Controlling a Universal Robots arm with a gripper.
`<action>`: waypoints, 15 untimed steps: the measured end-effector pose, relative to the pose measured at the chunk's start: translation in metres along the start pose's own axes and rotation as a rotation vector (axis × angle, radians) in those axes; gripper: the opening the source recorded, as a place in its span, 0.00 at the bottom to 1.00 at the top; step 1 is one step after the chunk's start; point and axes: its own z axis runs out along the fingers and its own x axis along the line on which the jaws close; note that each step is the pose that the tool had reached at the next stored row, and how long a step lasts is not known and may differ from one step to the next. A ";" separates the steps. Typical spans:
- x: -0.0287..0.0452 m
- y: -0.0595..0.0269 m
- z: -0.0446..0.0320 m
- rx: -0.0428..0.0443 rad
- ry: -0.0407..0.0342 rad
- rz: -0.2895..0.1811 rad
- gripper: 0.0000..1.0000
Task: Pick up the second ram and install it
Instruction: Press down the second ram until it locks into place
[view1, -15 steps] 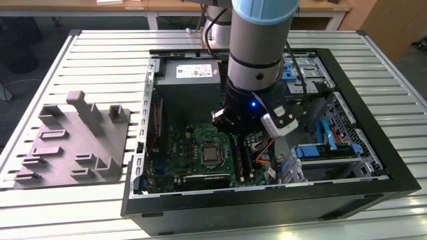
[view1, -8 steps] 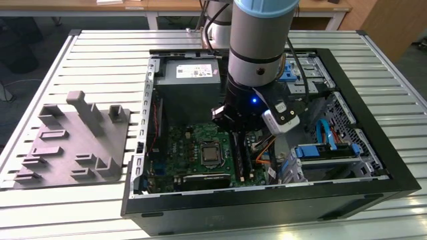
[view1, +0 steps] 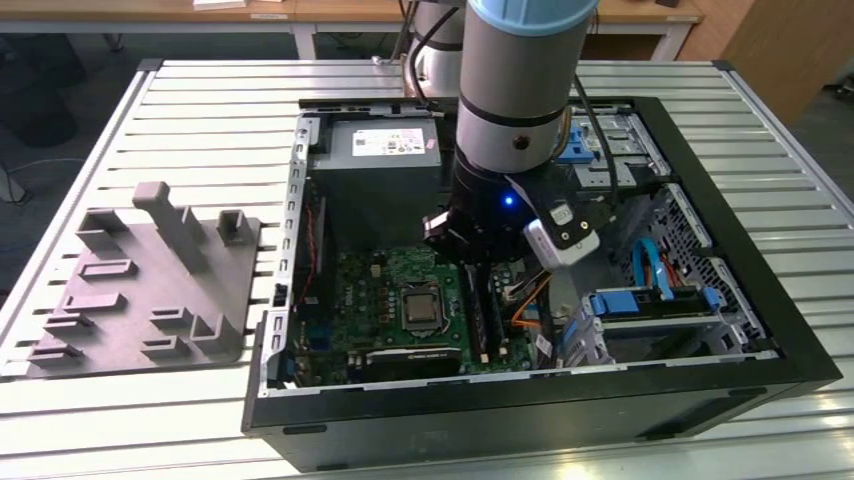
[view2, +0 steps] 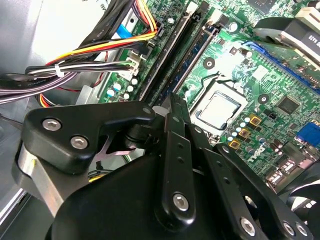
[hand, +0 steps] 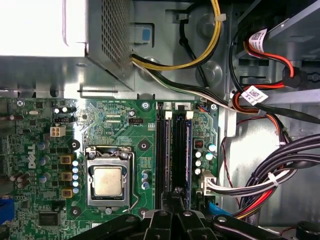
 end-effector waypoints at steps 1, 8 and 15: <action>0.0000 0.0000 0.0000 0.0000 0.0000 0.000 0.10; 0.0001 0.0053 0.0077 0.0010 0.0009 0.000 0.10; 0.0004 0.0017 0.0162 0.0010 0.0010 0.000 0.10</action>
